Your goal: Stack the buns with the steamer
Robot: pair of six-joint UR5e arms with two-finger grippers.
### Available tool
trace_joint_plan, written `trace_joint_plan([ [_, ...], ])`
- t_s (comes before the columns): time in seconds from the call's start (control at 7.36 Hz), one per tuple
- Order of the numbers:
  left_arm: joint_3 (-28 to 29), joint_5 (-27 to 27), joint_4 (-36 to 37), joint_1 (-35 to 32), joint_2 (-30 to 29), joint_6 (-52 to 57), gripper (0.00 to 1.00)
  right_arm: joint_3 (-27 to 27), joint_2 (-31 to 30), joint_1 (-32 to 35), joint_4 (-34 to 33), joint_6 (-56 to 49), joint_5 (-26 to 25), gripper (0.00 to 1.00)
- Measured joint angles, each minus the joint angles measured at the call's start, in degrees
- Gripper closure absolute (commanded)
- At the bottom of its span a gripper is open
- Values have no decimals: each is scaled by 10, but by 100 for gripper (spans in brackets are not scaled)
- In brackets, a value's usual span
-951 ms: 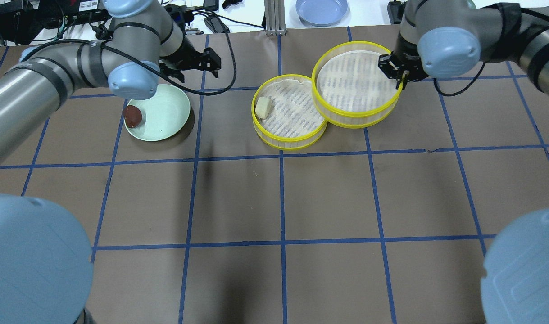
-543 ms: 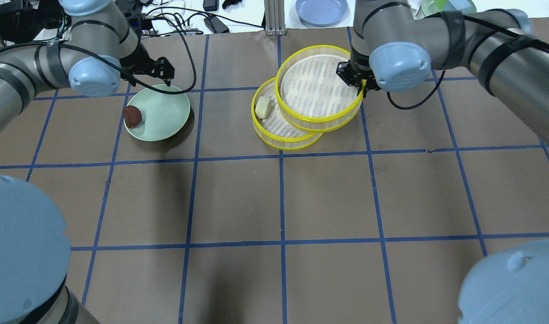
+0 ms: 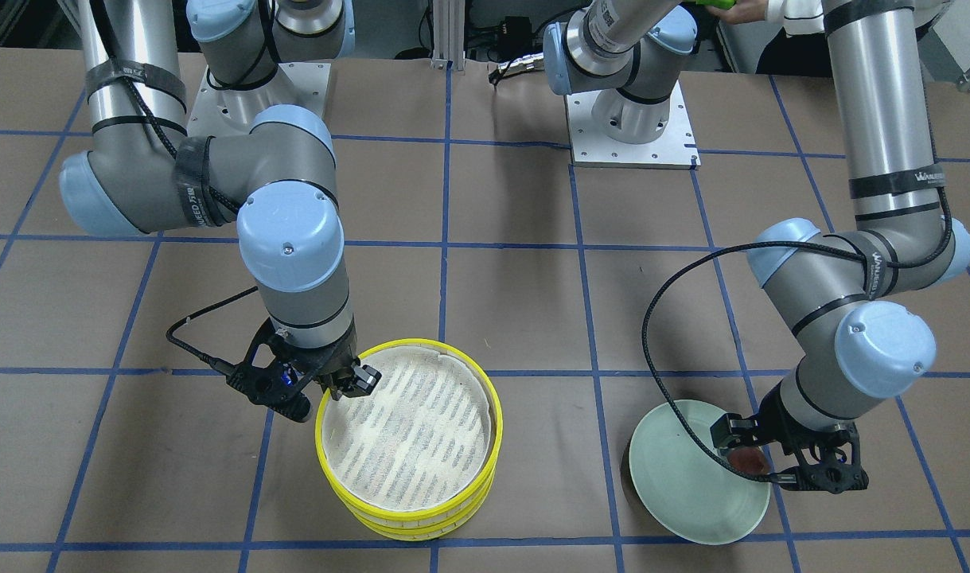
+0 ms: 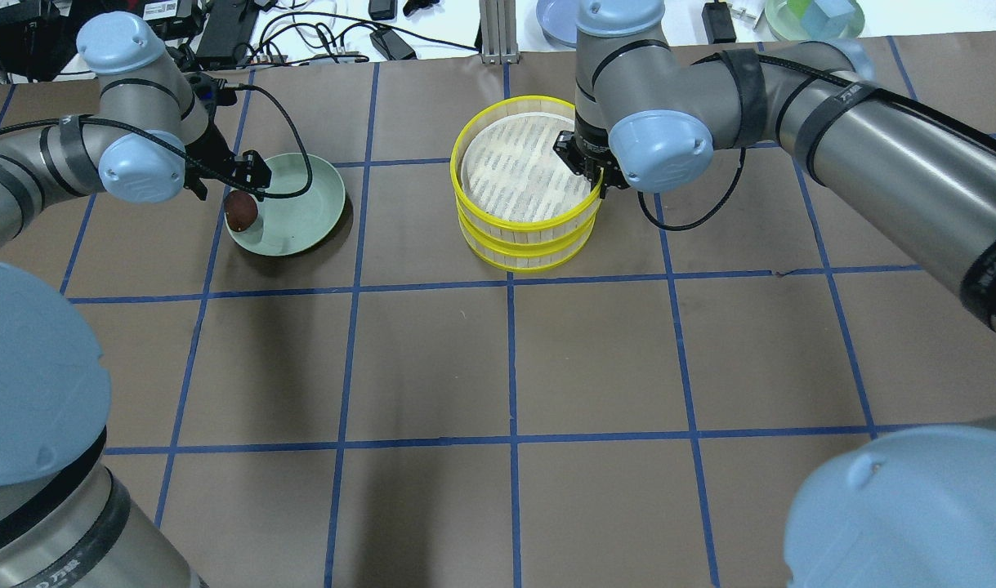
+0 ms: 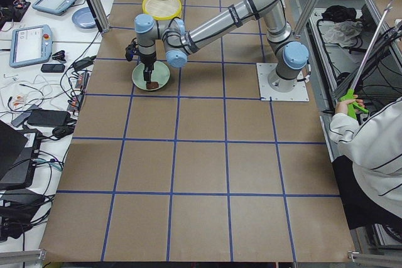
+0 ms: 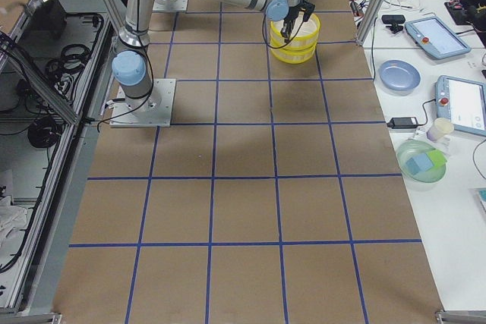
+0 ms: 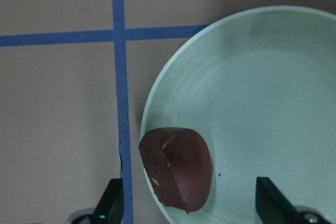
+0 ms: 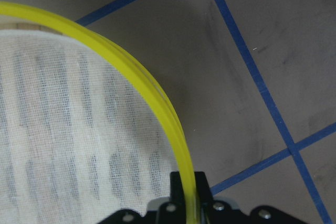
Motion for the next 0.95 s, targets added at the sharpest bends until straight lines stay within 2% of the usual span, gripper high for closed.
trace_joint_plan([
  [0.14,1,1,6,1,-9,0,49,0,3,0,-4,4,2,100],
  [0.27,3,1,12,1,-18,0,90,-1,7,0,-7,5,2,100],
  [0.41,5,2,14,1,-24,0,100,-1,13,0,-8,6,2,100],
  [0.95,16,-1,14,0,-16,-15,100,-1,19,0,-11,6,-1,100],
])
